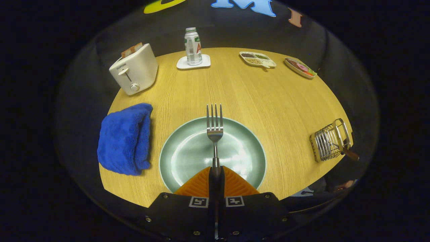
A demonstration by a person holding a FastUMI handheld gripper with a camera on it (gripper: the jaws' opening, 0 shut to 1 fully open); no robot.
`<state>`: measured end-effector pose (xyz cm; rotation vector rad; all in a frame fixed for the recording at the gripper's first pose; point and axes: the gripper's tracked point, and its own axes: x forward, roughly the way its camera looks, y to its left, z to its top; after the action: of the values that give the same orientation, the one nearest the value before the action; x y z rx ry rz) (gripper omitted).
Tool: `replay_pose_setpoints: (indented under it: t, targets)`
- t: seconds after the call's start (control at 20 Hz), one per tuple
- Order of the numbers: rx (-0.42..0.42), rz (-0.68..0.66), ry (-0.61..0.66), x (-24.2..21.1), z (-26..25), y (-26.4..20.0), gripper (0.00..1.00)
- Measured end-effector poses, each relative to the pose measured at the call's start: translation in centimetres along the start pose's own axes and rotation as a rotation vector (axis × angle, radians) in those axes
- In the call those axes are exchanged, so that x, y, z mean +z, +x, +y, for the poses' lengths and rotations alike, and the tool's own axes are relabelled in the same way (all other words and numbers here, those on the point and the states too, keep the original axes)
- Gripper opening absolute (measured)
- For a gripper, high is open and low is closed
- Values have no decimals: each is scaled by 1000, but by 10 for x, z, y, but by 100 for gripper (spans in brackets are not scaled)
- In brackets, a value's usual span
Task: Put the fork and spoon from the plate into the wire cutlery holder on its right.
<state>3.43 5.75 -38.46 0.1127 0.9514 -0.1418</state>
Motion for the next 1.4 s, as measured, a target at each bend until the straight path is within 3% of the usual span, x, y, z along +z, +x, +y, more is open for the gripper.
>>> replay_pose_setpoints:
  t: [0.55, 1.0, 1.4]
  targets:
    - [-170, -97, 319, 51, -106, -37, 4]
    - [-285, -60, 571, 33, -185, -48, 4]
    - [-301, 39, 693, 1, -207, -40, 4]
